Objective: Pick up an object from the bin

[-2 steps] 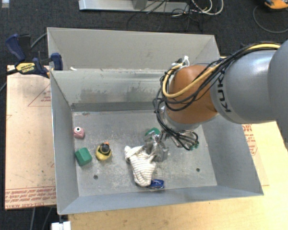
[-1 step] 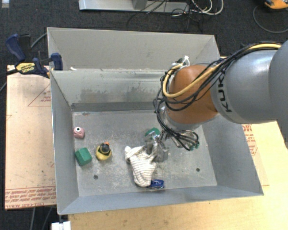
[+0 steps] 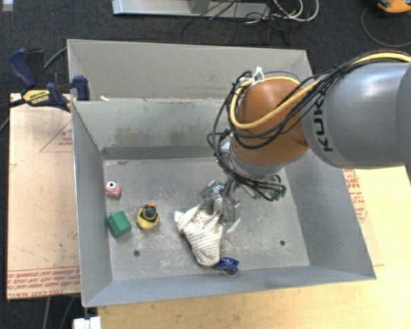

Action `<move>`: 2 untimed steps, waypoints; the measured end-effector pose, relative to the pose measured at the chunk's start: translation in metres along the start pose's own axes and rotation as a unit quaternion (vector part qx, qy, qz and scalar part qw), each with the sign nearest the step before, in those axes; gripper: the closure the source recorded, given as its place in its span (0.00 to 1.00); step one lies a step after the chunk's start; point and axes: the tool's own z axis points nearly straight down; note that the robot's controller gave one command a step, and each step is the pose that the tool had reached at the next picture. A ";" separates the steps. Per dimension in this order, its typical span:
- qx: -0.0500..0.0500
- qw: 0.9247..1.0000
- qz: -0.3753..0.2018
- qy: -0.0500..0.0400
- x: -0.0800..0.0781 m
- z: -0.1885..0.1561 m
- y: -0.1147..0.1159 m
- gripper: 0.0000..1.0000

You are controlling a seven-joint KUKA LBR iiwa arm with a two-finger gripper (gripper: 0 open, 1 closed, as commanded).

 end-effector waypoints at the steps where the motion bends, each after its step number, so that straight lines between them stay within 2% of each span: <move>1: 0.000 1.000 0.000 0.000 0.000 0.000 0.000 1.00; 2: -0.001 1.000 -0.009 -0.001 0.000 0.042 -0.012 1.00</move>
Offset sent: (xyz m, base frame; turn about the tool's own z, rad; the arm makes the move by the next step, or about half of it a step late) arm 0.0072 -0.0103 -0.0427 -0.0209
